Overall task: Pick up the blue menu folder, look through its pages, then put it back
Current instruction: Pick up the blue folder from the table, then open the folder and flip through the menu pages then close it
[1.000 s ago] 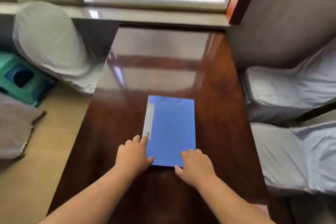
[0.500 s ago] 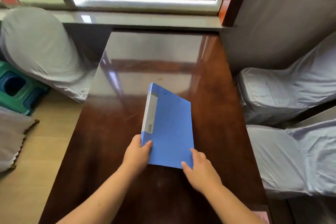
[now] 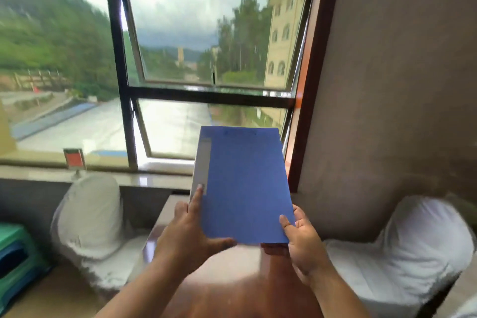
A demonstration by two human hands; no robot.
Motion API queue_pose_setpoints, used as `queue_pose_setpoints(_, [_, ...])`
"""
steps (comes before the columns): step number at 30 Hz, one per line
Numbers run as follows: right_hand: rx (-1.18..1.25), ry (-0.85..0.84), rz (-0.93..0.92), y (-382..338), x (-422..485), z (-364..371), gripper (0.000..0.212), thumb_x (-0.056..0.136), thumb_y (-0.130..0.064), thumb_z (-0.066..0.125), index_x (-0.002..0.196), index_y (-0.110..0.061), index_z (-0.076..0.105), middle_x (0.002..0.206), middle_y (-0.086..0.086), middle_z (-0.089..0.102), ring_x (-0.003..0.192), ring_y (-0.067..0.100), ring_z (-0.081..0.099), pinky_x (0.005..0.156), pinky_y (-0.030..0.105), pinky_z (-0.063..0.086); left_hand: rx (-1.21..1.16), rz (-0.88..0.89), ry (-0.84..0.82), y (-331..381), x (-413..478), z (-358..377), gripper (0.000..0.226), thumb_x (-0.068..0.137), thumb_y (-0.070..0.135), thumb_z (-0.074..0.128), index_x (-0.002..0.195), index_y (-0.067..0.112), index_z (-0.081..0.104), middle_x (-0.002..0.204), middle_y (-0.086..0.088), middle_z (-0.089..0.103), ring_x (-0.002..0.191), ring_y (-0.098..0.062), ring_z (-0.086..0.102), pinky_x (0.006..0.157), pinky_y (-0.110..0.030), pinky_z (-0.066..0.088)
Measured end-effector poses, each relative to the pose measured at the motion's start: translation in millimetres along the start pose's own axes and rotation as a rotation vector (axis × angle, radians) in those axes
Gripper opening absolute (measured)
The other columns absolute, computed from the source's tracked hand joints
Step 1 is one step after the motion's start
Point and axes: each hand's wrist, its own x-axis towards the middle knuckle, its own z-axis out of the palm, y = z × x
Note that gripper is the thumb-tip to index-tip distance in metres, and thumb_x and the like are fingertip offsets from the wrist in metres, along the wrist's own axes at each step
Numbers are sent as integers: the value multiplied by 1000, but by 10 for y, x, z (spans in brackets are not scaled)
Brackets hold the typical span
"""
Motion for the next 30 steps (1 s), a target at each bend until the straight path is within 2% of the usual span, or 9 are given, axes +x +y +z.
queue_pose_setpoints(3, [-11,-18,-99,-519,-69,39,26,109,-21,51,135,-23,54,100,9,82,83,42,80,66,52,66,200,171,150,211,73,-369,162,36,112,38,167,31,-13,130,-1,46,109,-27,68,94,-41,57])
queue_pose_setpoints(6, [-12,-47,-150,-903,-179,61,27,109,-23,51,135,-26,52,96,9,82,81,48,78,62,48,67,277,415,410,394,99,-651,151,50,101,51,161,1,26,118,-12,69,82,-29,73,73,-39,66])
queue_pose_setpoints(13, [171,-122,-27,-1201,-219,-123,61,105,-59,36,120,-16,75,107,26,80,90,48,78,55,46,66,99,426,413,564,41,-878,145,55,102,58,167,17,23,122,-2,63,100,-29,68,86,-44,60])
queue_pose_setpoints(16, [180,-167,-41,-1219,-209,-124,36,97,-45,60,126,-28,72,107,18,82,81,47,79,46,45,64,36,429,401,502,31,-879,126,71,99,45,168,22,23,125,-3,62,105,-30,69,81,-45,59])
queue_pose_setpoints(18, [176,-129,-86,-1208,-160,-125,50,84,-31,74,133,-30,63,100,14,82,71,43,79,41,44,63,-47,467,463,450,38,-872,107,86,90,30,159,13,46,124,-12,73,101,-36,74,76,-46,60])
queue_pose_setpoints(20, [182,-110,-114,-1201,-135,-149,54,81,-29,76,134,-27,61,102,15,82,76,42,79,42,43,63,-219,346,527,448,47,-866,92,95,82,21,115,16,80,95,-9,84,84,-32,79,71,-45,61])
queue_pose_setpoints(23, [271,-74,-140,-1163,-54,-214,45,86,-29,72,130,-25,66,112,19,79,81,40,79,43,42,63,-558,-18,477,451,168,-824,85,101,71,29,57,10,69,46,-4,70,51,-13,70,66,-43,55])
queue_pose_setpoints(26, [341,-65,-149,-1156,5,-245,39,83,-26,72,122,-25,72,115,18,79,81,35,80,43,42,63,-950,-177,384,403,284,-800,50,108,43,47,81,10,72,52,-14,73,52,-30,76,77,-52,61])
queue_pose_setpoints(30, [351,-89,-159,-1194,41,-231,45,84,-25,69,128,-19,67,117,20,78,84,36,79,46,43,64,-938,-207,386,307,279,-750,47,107,48,48,88,11,71,52,-19,73,49,-26,75,69,-39,57])
